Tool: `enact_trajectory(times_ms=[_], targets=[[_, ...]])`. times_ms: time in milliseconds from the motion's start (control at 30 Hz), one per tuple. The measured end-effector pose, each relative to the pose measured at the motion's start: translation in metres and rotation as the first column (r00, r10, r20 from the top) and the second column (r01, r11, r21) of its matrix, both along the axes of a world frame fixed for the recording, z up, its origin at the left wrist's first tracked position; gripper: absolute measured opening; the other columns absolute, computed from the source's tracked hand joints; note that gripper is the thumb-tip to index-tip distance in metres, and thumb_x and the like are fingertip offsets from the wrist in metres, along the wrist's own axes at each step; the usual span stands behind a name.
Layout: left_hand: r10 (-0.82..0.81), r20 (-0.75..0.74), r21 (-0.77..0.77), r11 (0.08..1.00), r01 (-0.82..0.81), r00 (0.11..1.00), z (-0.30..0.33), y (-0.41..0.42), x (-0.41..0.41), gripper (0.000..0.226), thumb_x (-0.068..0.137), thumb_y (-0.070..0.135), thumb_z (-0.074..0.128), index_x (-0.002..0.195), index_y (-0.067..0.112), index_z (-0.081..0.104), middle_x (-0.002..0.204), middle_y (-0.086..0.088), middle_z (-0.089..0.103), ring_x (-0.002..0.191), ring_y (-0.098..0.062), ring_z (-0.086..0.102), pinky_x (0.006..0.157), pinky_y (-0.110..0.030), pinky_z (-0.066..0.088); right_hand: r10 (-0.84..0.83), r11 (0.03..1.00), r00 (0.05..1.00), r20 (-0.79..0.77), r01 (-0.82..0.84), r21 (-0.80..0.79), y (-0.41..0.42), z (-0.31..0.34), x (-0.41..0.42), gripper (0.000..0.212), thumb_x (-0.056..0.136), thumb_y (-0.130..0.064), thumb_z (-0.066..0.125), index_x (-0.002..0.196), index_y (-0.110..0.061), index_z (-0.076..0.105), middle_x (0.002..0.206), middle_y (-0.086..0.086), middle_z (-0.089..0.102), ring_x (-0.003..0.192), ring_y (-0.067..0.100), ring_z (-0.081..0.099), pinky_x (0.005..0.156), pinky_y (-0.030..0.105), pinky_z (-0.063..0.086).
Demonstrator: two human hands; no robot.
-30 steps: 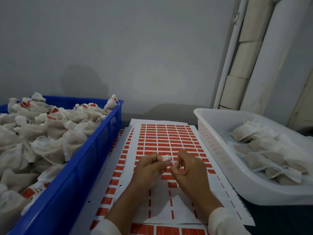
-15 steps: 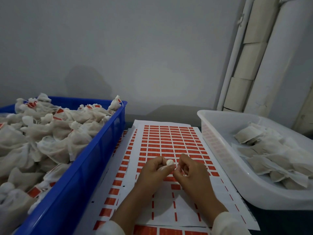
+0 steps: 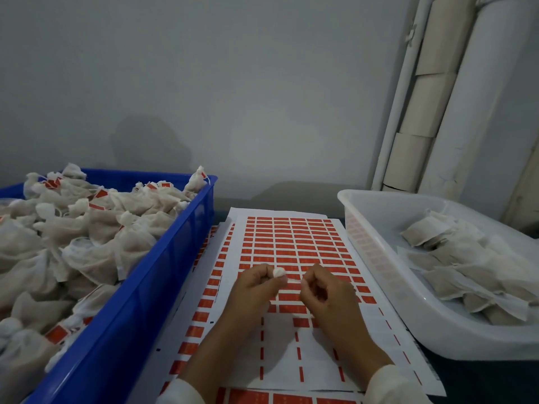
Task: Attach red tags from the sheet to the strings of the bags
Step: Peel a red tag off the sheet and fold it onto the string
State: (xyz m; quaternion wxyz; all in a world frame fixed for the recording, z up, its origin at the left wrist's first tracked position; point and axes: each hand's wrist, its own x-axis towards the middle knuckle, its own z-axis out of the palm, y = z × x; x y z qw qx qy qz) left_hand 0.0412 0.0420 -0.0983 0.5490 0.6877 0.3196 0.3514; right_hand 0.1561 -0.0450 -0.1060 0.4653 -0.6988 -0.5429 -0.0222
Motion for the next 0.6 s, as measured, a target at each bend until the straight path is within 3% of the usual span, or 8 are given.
enact_trajectory(times_ms=[67, 167, 267, 400, 500, 600], targets=[[0.034, -0.032, -0.024, 0.999, -0.035, 0.999, 0.006, 0.007, -0.006, 0.023, 0.092, 0.033, 0.052, 0.078, 0.018, 0.063, 0.062, 0.019, 0.063, 0.064, -0.003, 0.061, 0.054, -0.009, 0.044, 0.013, 1.000, 0.995, -0.097, -0.013, -0.001, -0.001, 0.000, -0.001, 0.012, 0.087, -0.044, 0.046, 0.080, -0.035, 0.051, 0.077, -0.023, 0.060, 0.078, -0.006, 0.059, 0.065, 0.005, 0.045], [0.081, -0.032, -0.147, 0.986, -0.085, 0.996, 0.013, 0.019, -0.018, 0.028, 0.094, 0.032, 0.046, 0.082, 0.015, 0.064, 0.072, 0.015, 0.069, 0.066, -0.003, 0.067, 0.053, -0.012, 0.049, -0.012, 1.000, 0.982, -0.190, 0.015, 0.012, -0.002, -0.004, -0.001, 0.027, 0.079, -0.057, 0.035, 0.092, -0.039, 0.051, 0.088, -0.030, 0.059, 0.086, -0.011, 0.059, 0.063, 0.003, 0.045], [0.214, 0.045, -0.322, 0.928, -0.188, 0.976, 0.018, 0.026, -0.031, 0.030, 0.095, 0.026, 0.044, 0.078, 0.009, 0.061, 0.066, 0.001, 0.065, 0.056, -0.010, 0.063, 0.056, -0.020, 0.051, -0.019, 0.998, 0.983, -0.183, 0.008, -0.061, -0.002, -0.012, -0.002, 0.025, 0.081, -0.056, 0.033, 0.097, -0.043, 0.046, 0.099, -0.033, 0.054, 0.088, -0.006, 0.059, 0.073, 0.006, 0.043], [0.417, -0.063, -0.392, 0.825, -0.406, 0.907, 0.018, 0.035, -0.045, 0.029, 0.097, 0.019, 0.044, 0.077, 0.003, 0.058, 0.065, -0.006, 0.051, 0.058, -0.013, 0.045, 0.061, -0.023, 0.039, -0.052, 0.993, 0.987, -0.153, 0.034, -0.117, 0.002, -0.018, 0.001, 0.006, 0.092, -0.042, 0.042, 0.095, -0.045, 0.045, 0.094, -0.036, 0.049, 0.085, -0.009, 0.055, 0.065, 0.001, 0.038], [0.351, -0.311, -0.218, 0.878, -0.425, 0.883, 0.017, 0.040, -0.053, 0.017, 0.093, 0.010, 0.050, 0.109, 0.007, 0.056, 0.076, 0.006, 0.049, 0.059, -0.004, 0.045, 0.049, -0.012, 0.035, -0.065, 0.989, 0.986, -0.150, 0.043, -0.143, 0.004, -0.020, 0.002, 0.006, 0.093, -0.038, 0.044, 0.094, -0.044, 0.045, 0.092, -0.035, 0.049, 0.083, -0.009, 0.055, 0.064, 0.001, 0.038], [0.399, -0.397, -0.132, 0.866, -0.482, 0.826, 0.019, 0.040, -0.051, 0.033, 0.090, 0.008, 0.054, 0.121, 0.018, 0.051, 0.105, 0.007, 0.052, 0.060, -0.001, 0.041, 0.045, -0.008, 0.034, -0.069, 0.986, 0.985, -0.160, 0.043, -0.162, 0.004, -0.021, 0.002, 0.005, 0.093, -0.038, 0.045, 0.094, -0.042, 0.045, 0.093, -0.033, 0.050, 0.084, -0.007, 0.056, 0.068, 0.002, 0.040]])
